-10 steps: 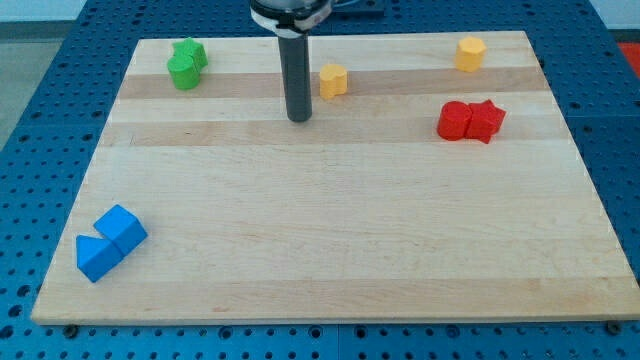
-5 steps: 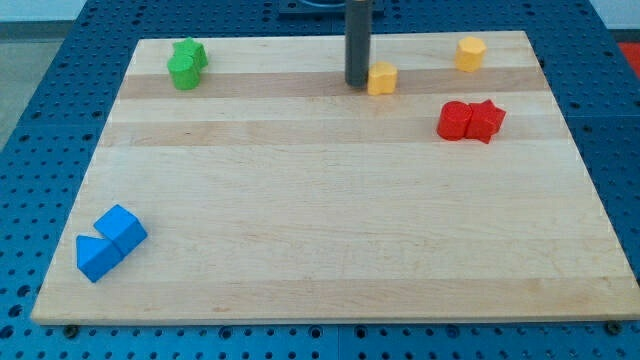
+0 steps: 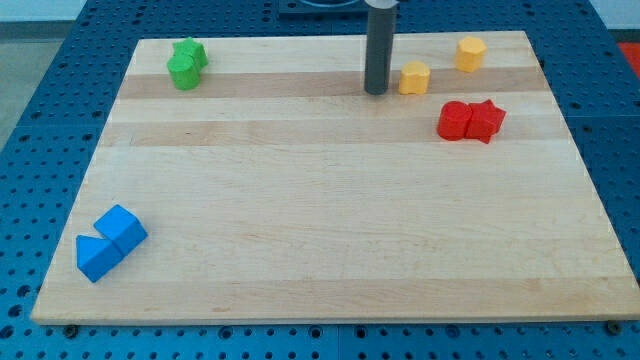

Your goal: Push the yellow heart into the yellow hexagon

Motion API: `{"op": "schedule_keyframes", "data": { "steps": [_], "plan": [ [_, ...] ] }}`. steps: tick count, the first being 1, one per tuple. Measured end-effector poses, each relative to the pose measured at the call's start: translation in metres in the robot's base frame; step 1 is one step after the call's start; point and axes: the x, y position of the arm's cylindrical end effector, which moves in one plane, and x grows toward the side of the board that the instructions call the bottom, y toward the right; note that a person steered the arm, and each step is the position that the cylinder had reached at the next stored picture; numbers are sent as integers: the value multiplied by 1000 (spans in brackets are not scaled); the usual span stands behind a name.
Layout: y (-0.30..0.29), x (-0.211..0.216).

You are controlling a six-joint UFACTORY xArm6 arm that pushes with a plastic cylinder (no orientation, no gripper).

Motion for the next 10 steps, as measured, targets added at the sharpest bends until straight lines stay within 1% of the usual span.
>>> {"op": "schedule_keyframes", "data": {
  "steps": [2, 3, 4, 5, 7, 8, 10],
  "plan": [
    [4, 2],
    [6, 12],
    [8, 35],
    [10, 35],
    [59, -1],
    [66, -9],
    [75, -46]
  ]
}}
